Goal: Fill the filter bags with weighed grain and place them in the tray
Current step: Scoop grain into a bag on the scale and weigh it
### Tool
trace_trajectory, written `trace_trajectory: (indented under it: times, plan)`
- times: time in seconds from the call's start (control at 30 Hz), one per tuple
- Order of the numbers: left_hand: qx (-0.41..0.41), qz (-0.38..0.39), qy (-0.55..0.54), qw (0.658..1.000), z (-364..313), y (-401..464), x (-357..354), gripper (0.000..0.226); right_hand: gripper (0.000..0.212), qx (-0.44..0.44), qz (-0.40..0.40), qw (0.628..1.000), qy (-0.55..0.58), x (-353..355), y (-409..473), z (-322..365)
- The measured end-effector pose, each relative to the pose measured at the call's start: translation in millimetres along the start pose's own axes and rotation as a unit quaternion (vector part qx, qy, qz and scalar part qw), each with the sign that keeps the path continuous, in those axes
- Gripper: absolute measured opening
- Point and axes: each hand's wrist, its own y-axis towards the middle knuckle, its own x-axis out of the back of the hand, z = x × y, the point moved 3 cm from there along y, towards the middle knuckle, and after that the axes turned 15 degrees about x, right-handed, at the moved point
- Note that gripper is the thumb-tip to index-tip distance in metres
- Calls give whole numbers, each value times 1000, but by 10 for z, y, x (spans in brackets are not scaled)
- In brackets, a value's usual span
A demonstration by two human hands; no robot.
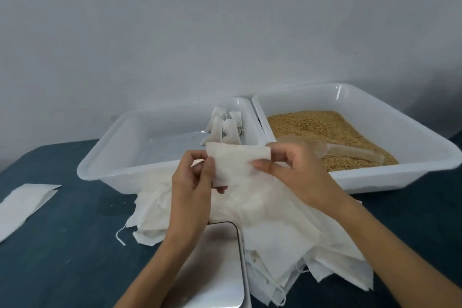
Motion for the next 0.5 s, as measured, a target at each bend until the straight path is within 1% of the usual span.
trace_trajectory:
  times: [0.07,0.13,0.17,0.27,0.3,0.33,0.37,0.4,0.43,0.47,0.5]
  plan:
    - [18,0,-27,999,-14,8,7,14,18,10,-10,1000,11,-6,16,0]
    - [34,7,-42,999,-11,5,-1,15,34,14,-15,1000,23,-13,28,-3]
    - [43,11,-45,998,-2,7,-4,15,34,11,-29,999,38,-6,25,-17]
    - [67,11,-41,997,18,4,-22,9,12,9,-65,994,82,38,40,-35]
    - [64,2,-31,997,21,-7,-28,4,10,2,-66,995,79,40,43,-49]
    - [48,-19,-6,999,20,-30,-30,12,11,-6,-65,995,72,32,41,-56]
    - [14,-43,32,998,4,-64,-29,24,13,-10,-67,996,66,26,31,-88]
    - [-38,-65,76,994,-35,-102,-24,32,17,-14,-69,995,65,12,30,-82]
    - [-104,-85,117,984,-95,-144,-16,36,22,-15,-72,995,63,1,31,-89]
    - [-173,-87,152,969,-150,-184,-25,33,26,-16,-75,995,64,-12,28,-95]
    - [-228,-72,177,955,-178,-222,-46,27,30,-13,-75,995,61,-24,26,-102]
